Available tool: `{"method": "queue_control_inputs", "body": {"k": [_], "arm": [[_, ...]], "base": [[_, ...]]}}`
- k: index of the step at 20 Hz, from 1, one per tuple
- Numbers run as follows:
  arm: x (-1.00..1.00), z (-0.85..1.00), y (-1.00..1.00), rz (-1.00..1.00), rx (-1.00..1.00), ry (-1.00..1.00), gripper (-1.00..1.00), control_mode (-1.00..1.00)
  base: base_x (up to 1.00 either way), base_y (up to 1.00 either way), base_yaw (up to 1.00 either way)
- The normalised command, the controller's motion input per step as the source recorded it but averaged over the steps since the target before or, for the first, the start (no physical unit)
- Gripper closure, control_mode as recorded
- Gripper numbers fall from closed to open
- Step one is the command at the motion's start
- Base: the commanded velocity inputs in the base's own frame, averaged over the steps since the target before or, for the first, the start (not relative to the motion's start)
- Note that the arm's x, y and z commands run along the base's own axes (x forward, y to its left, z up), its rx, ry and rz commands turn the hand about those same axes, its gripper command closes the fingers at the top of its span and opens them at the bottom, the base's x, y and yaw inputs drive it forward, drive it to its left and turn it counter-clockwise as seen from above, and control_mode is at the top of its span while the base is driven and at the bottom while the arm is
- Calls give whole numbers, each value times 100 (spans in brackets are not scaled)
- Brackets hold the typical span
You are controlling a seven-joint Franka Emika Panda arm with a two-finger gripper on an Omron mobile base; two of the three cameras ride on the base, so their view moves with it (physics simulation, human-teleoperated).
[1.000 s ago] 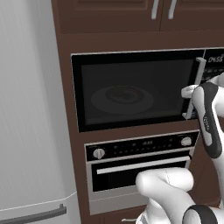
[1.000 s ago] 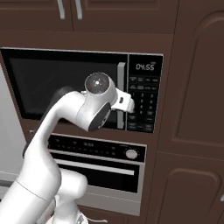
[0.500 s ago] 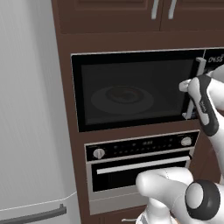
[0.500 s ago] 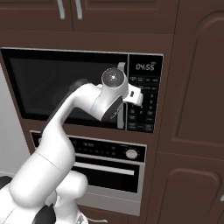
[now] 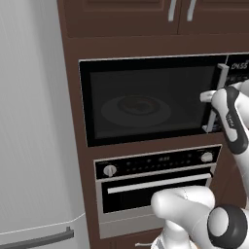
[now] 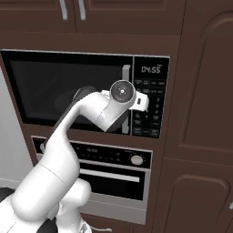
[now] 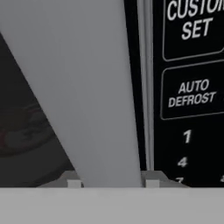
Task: Retrieve the reheated potato from the microwave, then place the potato, cheese, and condiment on the cutting board.
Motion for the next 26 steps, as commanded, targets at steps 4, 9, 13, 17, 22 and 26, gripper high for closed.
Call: {"method": "queue_control_inputs", "body": {"k": [4,9,13,17,22,26], "arm": [[13,-23,28,0,10,-7,100,-100],[-65,-1,29,6,16,12,100,-100],[-92,0,27,9,10,18,100,-100],[-94,0,30,5,4,12,100,-100],[-91,0,44,0,8,2,100,-100],[-89,0,43,0,12,4,100,-100]], "base": [[0,0,0],[0,0,0],[0,0,0],[0,0,0],[0,0,0],[0,0,0]]}}
